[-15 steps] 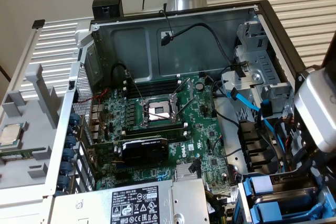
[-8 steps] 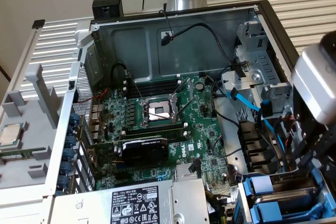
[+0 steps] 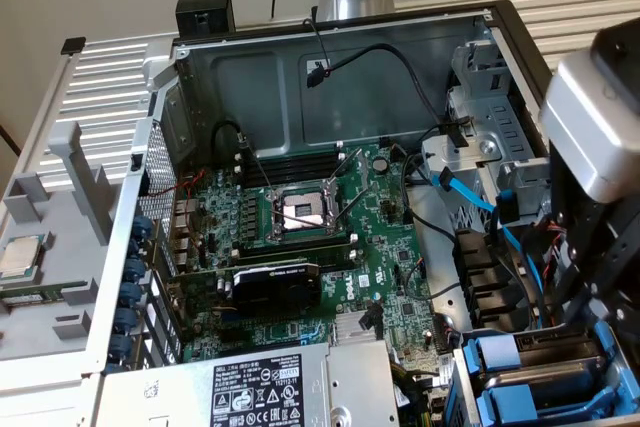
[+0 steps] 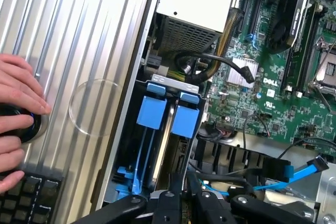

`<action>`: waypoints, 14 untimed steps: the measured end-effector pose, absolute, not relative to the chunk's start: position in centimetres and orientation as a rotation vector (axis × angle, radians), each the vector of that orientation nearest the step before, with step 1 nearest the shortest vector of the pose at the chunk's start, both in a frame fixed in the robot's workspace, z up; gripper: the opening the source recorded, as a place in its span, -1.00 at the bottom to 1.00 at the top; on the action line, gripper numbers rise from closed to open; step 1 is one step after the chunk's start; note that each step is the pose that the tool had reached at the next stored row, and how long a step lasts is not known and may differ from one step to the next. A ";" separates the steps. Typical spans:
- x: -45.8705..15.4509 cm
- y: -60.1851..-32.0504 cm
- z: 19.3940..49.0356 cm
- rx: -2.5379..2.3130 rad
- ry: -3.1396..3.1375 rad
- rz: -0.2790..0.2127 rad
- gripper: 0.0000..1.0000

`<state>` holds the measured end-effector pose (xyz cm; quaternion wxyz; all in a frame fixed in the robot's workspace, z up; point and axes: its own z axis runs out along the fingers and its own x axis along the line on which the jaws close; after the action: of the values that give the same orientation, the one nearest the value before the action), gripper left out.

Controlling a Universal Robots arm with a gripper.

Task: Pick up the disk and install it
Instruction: 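Insert the first disk wire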

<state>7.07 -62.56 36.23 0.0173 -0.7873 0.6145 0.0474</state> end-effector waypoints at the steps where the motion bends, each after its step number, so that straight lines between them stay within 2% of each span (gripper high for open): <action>1: 7.0 -62.5 36.2 -2.456 1.918 0.140 -0.66; 14: 6.8 -62.3 36.3 -2.443 1.992 0.136 -0.66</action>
<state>6.84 -62.30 36.26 -0.0068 -0.7742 0.6314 0.0431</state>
